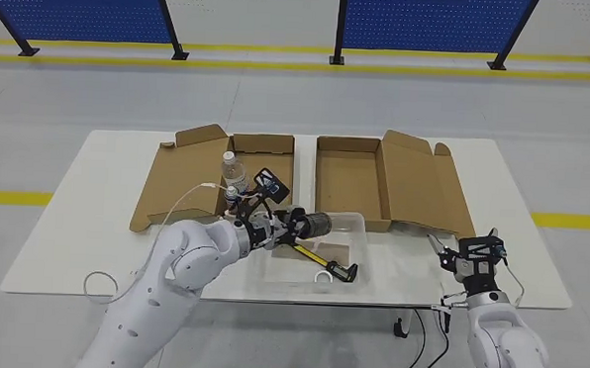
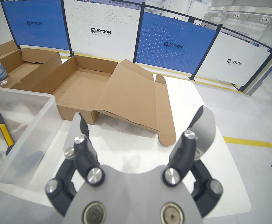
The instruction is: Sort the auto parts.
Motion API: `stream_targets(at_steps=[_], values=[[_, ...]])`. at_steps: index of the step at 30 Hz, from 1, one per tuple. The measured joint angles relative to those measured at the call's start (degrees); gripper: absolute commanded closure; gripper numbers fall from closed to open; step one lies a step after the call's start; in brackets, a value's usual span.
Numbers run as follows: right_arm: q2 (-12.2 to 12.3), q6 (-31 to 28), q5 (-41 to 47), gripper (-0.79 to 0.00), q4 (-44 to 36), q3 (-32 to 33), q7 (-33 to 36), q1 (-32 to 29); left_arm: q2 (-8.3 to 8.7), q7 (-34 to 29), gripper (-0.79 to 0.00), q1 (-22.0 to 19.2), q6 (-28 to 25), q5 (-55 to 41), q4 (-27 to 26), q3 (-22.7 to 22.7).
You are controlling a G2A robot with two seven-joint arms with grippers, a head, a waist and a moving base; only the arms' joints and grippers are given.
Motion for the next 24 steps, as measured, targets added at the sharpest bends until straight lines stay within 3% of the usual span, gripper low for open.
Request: stream_targets(at_steps=[14, 24], values=[[0.0, 0.0, 0.0, -0.785, 0.0, 0.0, 0.0, 0.0, -2.95, 13.83, 0.0, -9.9, 12.93, 14.96, 16.76, 8.08], [0.0, 0.0, 0.0, -0.785, 0.0, 0.0, 0.0, 0.0, -4.47, 12.87, 0.0, -14.53, 16.6, 18.25, 27.23, 10.06]])
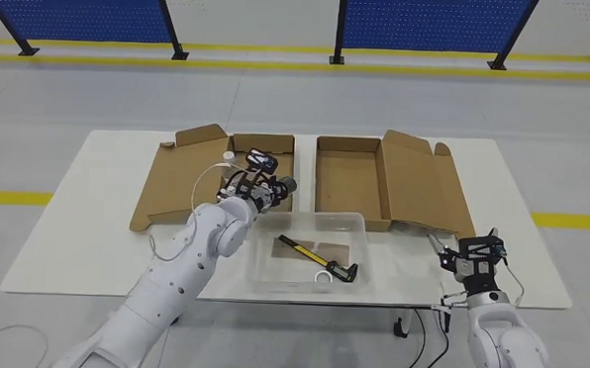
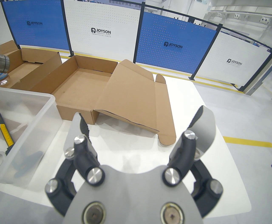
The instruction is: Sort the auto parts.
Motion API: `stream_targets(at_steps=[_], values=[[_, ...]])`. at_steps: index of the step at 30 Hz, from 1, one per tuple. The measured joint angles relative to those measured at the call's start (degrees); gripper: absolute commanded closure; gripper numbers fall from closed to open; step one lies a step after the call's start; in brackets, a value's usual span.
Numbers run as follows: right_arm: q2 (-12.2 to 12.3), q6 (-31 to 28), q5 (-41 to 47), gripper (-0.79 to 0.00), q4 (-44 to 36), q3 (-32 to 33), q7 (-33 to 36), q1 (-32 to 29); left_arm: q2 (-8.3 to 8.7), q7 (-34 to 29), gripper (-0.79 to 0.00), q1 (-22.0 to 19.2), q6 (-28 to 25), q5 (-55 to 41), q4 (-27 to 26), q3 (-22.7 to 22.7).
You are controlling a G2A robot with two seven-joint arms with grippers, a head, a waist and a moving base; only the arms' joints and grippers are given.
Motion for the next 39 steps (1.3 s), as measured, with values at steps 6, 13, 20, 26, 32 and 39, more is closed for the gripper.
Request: stream_targets(at_steps=[6, 13, 20, 26, 32, 39], values=[[0.0, 0.0, 0.0, -0.785, 0.0, 0.0, 0.0, 0.0, -0.62, -0.47, 0.0, -1.45, 0.83, 1.45, 4.29, 0.47], [0.0, 0.0, 0.0, -0.785, 0.0, 0.0, 0.0, 0.0, -1.45, -1.98, 0.0, -2.78, 1.8, 1.71, 7.96, 1.0], [0.0, 0.0, 0.0, -0.785, 0.0, 0.0, 0.0, 0.0, -2.38, -3.36, 0.0, -4.09, 1.97, 0.36, 10.21, 1.46], [0.0, 0.0, 0.0, -0.785, 0.0, 0.0, 0.0, 0.0, -3.18, -5.01, 0.0, -5.3, 2.08, 0.41, 11.86, 2.27], [0.0, 0.0, 0.0, -0.785, 0.0, 0.0, 0.0, 0.0, -3.89, -5.6, 0.0, -6.01, 2.26, 0.56, 13.44, 2.85], [0.0, 0.0, 0.0, -0.785, 0.0, 0.0, 0.0, 0.0, -4.56, -6.41, 0.0, -6.63, 1.8, 0.71, 14.95, 3.27]])
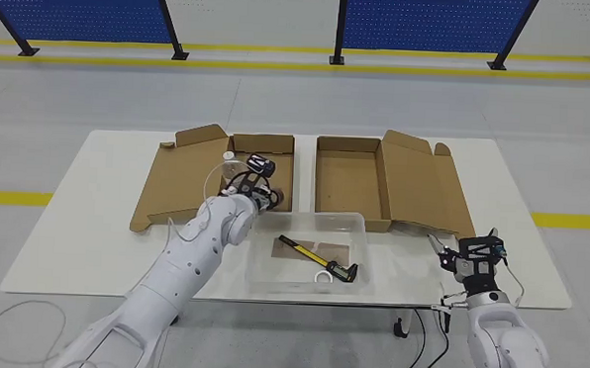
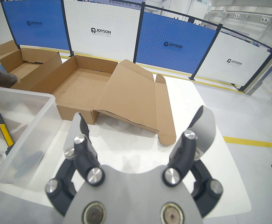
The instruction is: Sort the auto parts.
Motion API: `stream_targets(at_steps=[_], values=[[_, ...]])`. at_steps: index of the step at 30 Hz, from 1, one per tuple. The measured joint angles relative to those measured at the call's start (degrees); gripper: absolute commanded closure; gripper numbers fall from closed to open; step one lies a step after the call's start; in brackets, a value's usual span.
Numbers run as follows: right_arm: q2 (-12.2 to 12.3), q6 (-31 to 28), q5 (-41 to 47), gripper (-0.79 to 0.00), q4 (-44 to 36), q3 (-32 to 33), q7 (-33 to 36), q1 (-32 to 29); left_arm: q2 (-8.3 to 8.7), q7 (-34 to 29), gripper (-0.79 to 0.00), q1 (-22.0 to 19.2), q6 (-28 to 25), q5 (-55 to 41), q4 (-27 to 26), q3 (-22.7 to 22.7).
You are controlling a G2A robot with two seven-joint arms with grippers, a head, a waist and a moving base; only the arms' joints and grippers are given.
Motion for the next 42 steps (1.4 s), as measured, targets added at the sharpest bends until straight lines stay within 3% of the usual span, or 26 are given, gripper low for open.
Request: stream_targets(at_steps=[25, 31, 33, 37, 39, 42], values=[[0.0, 0.0, 0.0, -0.785, 0.0, 0.0, 0.0, 0.0, -1.42, 0.32, -0.058, -0.18, -0.62, 2.23, 1.23, -0.32], [0.0, 0.0, 0.0, -0.785, 0.0, 0.0, 0.0, 0.0, -1.52, 1.14, -0.154, 0.25, -1.02, 2.38, 0.19, -1.04], [0.0, 0.0, 0.0, -0.785, 0.0, 0.0, 0.0, 0.0, -1.51, 1.61, -0.277, 0.56, -1.44, 2.31, -0.22, -1.32], [0.0, 0.0, 0.0, -0.785, 0.0, 0.0, 0.0, 0.0, -1.52, 2.68, -0.403, 1.26, -1.98, 2.54, -1.65, -1.77], [0.0, 0.0, 0.0, -0.785, 0.0, 0.0, 0.0, 0.0, -1.46, 3.5, -0.785, 1.78, -2.31, 2.76, -2.87, -2.07], [0.0, 0.0, 0.0, -0.785, 0.0, 0.0, 0.0, 0.0, -1.12, 4.9, -0.785, 3.04, -2.67, 3.8, -5.58, -2.94]])
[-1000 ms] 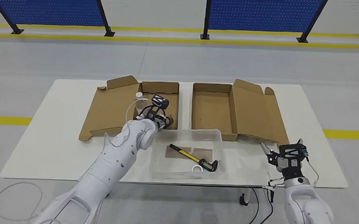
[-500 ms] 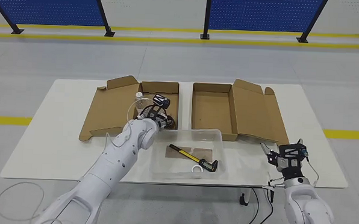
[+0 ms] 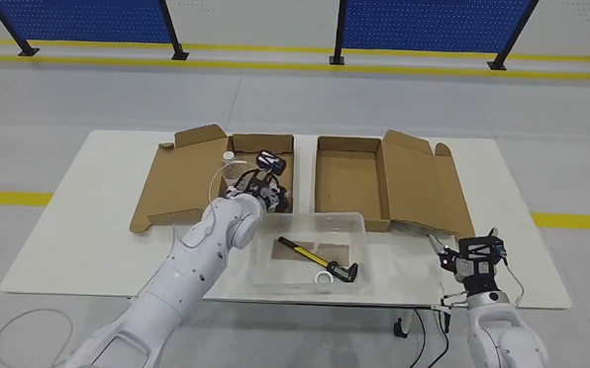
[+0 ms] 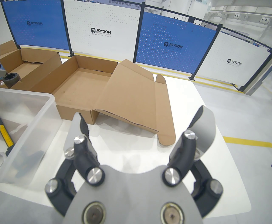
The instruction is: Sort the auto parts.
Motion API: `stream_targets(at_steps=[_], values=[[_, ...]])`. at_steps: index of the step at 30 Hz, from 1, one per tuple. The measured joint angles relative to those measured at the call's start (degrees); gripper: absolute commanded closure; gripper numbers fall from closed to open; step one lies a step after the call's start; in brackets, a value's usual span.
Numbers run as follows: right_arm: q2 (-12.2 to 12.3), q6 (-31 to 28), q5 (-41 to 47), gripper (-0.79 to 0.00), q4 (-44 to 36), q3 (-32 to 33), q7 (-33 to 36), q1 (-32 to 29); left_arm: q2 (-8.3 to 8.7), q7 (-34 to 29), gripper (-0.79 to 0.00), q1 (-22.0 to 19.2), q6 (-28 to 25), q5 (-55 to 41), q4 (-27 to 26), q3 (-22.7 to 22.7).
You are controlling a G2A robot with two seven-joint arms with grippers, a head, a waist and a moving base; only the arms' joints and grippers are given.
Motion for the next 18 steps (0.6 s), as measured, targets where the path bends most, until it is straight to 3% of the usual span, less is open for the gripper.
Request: stream_targets(at_steps=[6, 18], values=[[0.0, 0.0, 0.0, -0.785, 0.0, 0.0, 0.0, 0.0, 1.28, 2.86, -0.785, 4.6, -0.79, 0.0, -8.36, -4.31], [0.0, 0.0, 0.0, -0.785, 0.0, 0.0, 0.0, 0.0, 4.33, 10.89, -0.785, 19.92, -3.32, -0.01, -28.03, -16.46]])
